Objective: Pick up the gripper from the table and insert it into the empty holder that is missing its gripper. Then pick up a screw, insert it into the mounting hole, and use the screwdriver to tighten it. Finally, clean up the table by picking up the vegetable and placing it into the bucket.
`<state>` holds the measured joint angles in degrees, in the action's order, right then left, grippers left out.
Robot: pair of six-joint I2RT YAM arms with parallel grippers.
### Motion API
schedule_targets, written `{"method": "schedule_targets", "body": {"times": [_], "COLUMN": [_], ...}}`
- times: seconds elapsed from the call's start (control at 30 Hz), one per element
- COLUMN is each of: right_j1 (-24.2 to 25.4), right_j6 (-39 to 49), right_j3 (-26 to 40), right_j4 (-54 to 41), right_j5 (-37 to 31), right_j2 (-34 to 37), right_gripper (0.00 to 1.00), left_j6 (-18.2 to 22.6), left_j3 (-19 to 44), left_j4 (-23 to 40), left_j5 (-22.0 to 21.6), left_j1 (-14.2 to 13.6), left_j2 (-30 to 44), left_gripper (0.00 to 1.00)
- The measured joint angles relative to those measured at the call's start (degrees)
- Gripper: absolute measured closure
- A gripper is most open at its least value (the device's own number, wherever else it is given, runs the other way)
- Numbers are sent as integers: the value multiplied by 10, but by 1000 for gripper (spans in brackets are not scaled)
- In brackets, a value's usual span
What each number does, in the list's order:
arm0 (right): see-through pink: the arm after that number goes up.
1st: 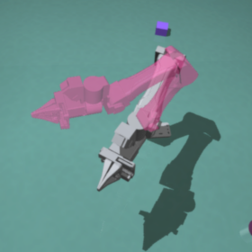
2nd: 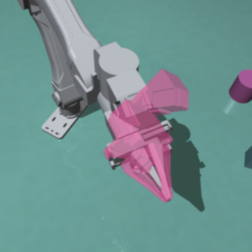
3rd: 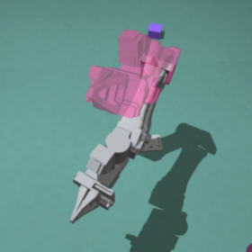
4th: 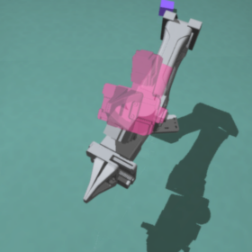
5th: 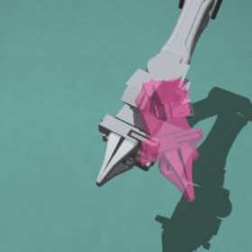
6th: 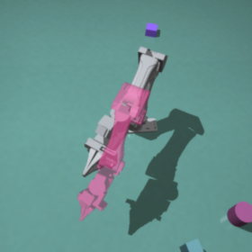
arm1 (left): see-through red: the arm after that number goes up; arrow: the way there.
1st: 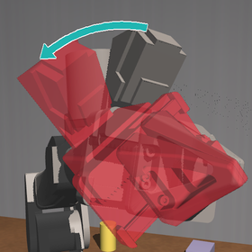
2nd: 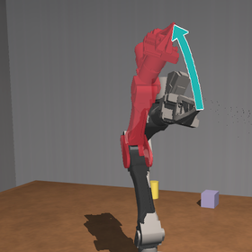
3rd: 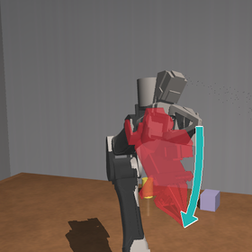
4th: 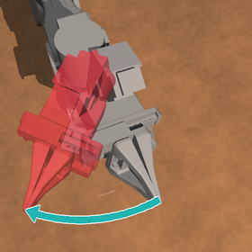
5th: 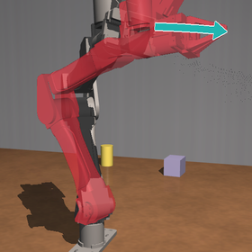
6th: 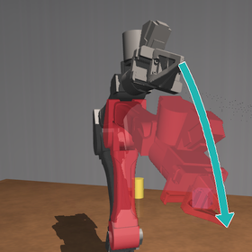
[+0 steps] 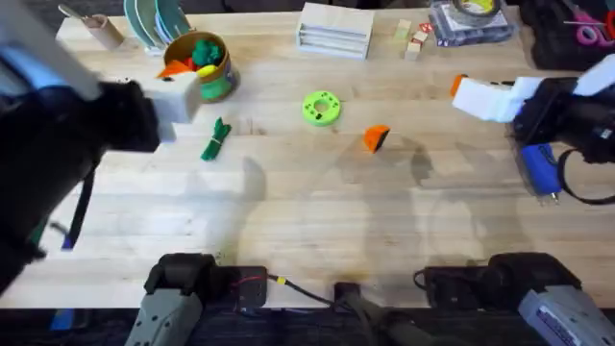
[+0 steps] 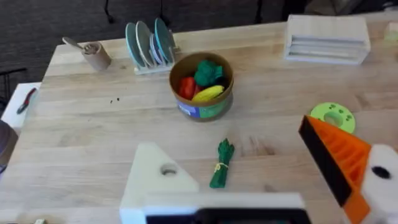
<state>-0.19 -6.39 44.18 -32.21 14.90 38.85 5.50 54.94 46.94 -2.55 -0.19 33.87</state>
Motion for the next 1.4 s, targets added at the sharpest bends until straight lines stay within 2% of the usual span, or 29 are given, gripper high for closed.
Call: {"method": "schedule_targets", "body": {"times": [0.03,0.1,0.23,0.27,0.37,0.87,1.0,1.03,1.1,1.13,1.4], "right_j1": [0,0,0,0,0,0,0,0,0,0,0], "right_j6": [0,0,0,0,0,0,0,0,0,0,0], "right_j3": [0,0,0,0,0,0,0,0,0,0,0], "right_j4": [0,0,0,0,0,0,0,0,0,0,0], "right_j5": [0,0,0,0,0,0,0,0,0,0,0], "right_j2": [0,0,0,0,0,0,0,0,0,0,0], "right_gripper": [10,11,10,10,10,10,10,11,10,10,10], "left_j6": [-1,-4,-4,-4,-4,-4,-4,-4,-4,-4,-4], "left_j3": [0,0,0,0,0,-1,-19,-57,-91,-145,-294], "left_j4": [0,5,5,5,5,26,-21,-71,-106,-157,-285], "left_j5": [0,4,23,47,71,95,103,105,105,108,118], "left_j1": [0,0,0,0,0,0,-9,-22,-32,-43,-68], "left_j2": [-14,-49,-58,-58,-58,-58,-61,-79,-101,-143,-255], "left_gripper": [71,9,9,9,9,9,8,8,8,9,8]}}
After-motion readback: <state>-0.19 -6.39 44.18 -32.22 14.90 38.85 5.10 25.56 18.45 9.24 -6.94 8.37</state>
